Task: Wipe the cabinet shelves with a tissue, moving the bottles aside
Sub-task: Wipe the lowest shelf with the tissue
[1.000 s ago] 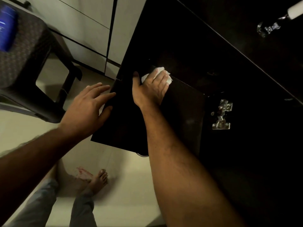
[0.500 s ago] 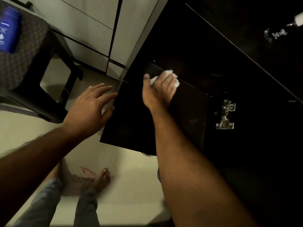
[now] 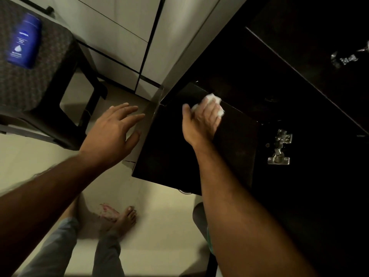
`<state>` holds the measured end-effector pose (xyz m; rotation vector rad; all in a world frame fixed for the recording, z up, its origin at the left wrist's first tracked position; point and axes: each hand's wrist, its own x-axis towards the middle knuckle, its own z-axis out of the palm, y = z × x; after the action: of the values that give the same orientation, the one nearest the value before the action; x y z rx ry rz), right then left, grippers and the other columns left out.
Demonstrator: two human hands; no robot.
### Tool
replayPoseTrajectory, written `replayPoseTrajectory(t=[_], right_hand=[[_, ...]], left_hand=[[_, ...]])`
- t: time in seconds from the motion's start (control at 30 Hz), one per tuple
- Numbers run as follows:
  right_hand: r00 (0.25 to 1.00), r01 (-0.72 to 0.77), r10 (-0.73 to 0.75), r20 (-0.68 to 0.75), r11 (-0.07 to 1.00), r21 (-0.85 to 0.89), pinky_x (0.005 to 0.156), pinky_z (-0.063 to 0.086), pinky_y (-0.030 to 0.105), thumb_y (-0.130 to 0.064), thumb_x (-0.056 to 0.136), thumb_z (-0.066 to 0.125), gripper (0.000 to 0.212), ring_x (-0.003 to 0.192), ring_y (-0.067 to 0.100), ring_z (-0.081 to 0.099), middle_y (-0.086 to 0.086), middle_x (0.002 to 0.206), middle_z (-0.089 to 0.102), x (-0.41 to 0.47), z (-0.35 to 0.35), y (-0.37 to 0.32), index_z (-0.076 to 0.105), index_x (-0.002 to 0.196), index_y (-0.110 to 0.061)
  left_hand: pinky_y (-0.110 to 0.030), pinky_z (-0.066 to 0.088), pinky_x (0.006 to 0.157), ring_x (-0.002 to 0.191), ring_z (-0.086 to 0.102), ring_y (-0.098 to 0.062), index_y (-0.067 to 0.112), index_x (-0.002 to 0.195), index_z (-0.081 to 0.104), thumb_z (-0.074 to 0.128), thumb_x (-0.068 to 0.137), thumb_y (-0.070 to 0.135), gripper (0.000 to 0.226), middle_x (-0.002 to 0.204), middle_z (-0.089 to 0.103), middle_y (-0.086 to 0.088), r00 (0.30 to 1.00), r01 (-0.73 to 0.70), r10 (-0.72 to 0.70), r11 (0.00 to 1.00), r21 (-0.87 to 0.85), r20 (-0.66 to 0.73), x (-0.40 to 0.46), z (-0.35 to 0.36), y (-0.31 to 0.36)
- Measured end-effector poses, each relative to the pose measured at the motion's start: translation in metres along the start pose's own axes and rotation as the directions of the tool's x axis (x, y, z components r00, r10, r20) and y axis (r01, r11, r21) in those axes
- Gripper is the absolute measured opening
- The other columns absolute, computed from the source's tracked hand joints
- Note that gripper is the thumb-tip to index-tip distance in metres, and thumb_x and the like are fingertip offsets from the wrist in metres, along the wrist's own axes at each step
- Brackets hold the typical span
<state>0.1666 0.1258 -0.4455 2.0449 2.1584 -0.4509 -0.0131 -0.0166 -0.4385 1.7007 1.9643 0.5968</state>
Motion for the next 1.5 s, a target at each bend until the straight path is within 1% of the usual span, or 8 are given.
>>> replayPoseTrajectory(t=[0.23, 0.47, 0.77, 0.97, 1.1, 1.27, 1.37, 1.5], right_hand=[[0.892, 0.451, -0.438, 0.112, 0.875, -0.175, 0.121, -0.009, 0.047, -0.048, 0.099, 0.012, 0.065, 0.149, 0.014, -0.017, 0.002, 0.164, -0.01, -0.016, -0.002, 0.026, -0.002, 0.156, -0.021], [0.972, 0.231, -0.223, -0.075, 0.964, 0.131, 0.123, -0.001, 0.04, -0.026, 0.099, 0.044, 0.065, 0.151, 0.016, 0.003, 0.004, 0.164, 0.014, -0.012, -0.026, 0.033, 0.014, 0.156, -0.015], [0.996, 0.038, -0.032, -0.08, 0.996, 0.076, 0.121, 0.014, 0.05, -0.028, 0.096, 0.024, 0.06, 0.149, 0.035, 0.009, 0.022, 0.16, 0.016, -0.007, 0.004, 0.003, 0.034, 0.146, 0.003], [0.979, 0.2, -0.203, 0.029, 0.976, 0.091, 0.123, 0.005, 0.042, -0.032, 0.09, 0.028, 0.067, 0.151, 0.018, -0.004, 0.005, 0.165, 0.005, 0.011, -0.006, -0.036, 0.026, 0.153, -0.011], [0.963, 0.225, -0.229, 0.144, 0.973, 0.047, 0.122, 0.008, 0.043, -0.035, 0.084, 0.027, 0.053, 0.147, 0.021, 0.022, 0.004, 0.141, 0.049, 0.015, -0.002, -0.039, 0.07, 0.098, -0.007], [0.915, 0.26, -0.25, 0.316, 0.965, 0.011, 0.113, 0.028, 0.047, -0.023, 0.096, 0.035, 0.029, 0.131, 0.035, 0.04, 0.023, 0.136, 0.05, 0.02, -0.025, -0.036, 0.034, 0.07, -0.035], [0.913, 0.25, -0.213, 0.349, 0.966, -0.063, 0.12, 0.013, 0.048, -0.015, 0.094, 0.041, 0.032, 0.142, 0.032, 0.027, 0.02, 0.142, 0.045, 0.02, -0.027, -0.039, 0.037, 0.066, -0.029], [0.898, 0.341, -0.275, 0.343, 0.929, -0.146, 0.122, -0.008, 0.043, -0.024, 0.094, 0.043, 0.048, 0.151, 0.023, 0.002, 0.014, 0.16, 0.02, -0.012, -0.019, -0.042, 0.042, 0.14, -0.01]], left_hand=[[-0.049, 0.024, 0.116, 0.14, 0.035, -0.028, 0.017, 0.138, 0.05, 0.057, 0.092, 0.026, 0.047, 0.145, 0.047, -0.011, 1.0, 0.005, -0.005, 1.0, 0.009, 0.004, -0.002, -0.006, -0.004], [-0.048, 0.024, 0.116, 0.14, 0.035, -0.027, 0.017, 0.137, 0.051, 0.058, 0.092, 0.026, 0.046, 0.145, 0.048, -0.01, 1.0, 0.003, -0.003, 1.0, -0.002, -0.003, -0.003, -0.007, -0.009], [-0.049, 0.026, 0.115, 0.138, 0.038, -0.028, 0.016, 0.134, 0.054, 0.059, 0.092, 0.024, 0.044, 0.141, 0.051, -0.011, 1.0, 0.018, -0.018, 1.0, -0.004, 0.024, -0.013, -0.007, -0.016], [-0.047, 0.025, 0.115, 0.139, 0.038, -0.026, 0.017, 0.135, 0.053, 0.058, 0.093, 0.025, 0.043, 0.141, 0.052, -0.009, 1.0, 0.016, -0.016, 1.0, -0.014, 0.024, -0.008, -0.006, -0.021], [-0.049, 0.027, 0.115, 0.138, 0.037, -0.027, 0.017, 0.135, 0.053, 0.057, 0.093, 0.026, 0.042, 0.14, 0.052, -0.008, 0.999, 0.019, -0.019, 1.0, -0.016, 0.036, -0.007, -0.006, -0.022], [-0.046, 0.025, 0.115, 0.139, 0.036, -0.025, 0.017, 0.136, 0.052, 0.055, 0.094, 0.025, 0.043, 0.141, 0.052, -0.008, 0.999, 0.025, -0.026, 1.0, 0.004, 0.038, -0.006, -0.006, -0.026], [-0.044, 0.023, 0.116, 0.14, 0.035, -0.025, 0.018, 0.137, 0.05, 0.054, 0.094, 0.027, 0.043, 0.143, 0.05, -0.007, 0.999, 0.02, -0.021, 1.0, 0.018, 0.043, -0.004, -0.004, -0.024], [-0.041, 0.019, 0.115, 0.14, 0.034, -0.023, 0.02, 0.138, 0.049, 0.053, 0.095, 0.028, 0.044, 0.144, 0.05, -0.005, 0.999, 0.023, -0.023, 1.0, 0.007, 0.033, 0.001, -0.004, -0.013]])
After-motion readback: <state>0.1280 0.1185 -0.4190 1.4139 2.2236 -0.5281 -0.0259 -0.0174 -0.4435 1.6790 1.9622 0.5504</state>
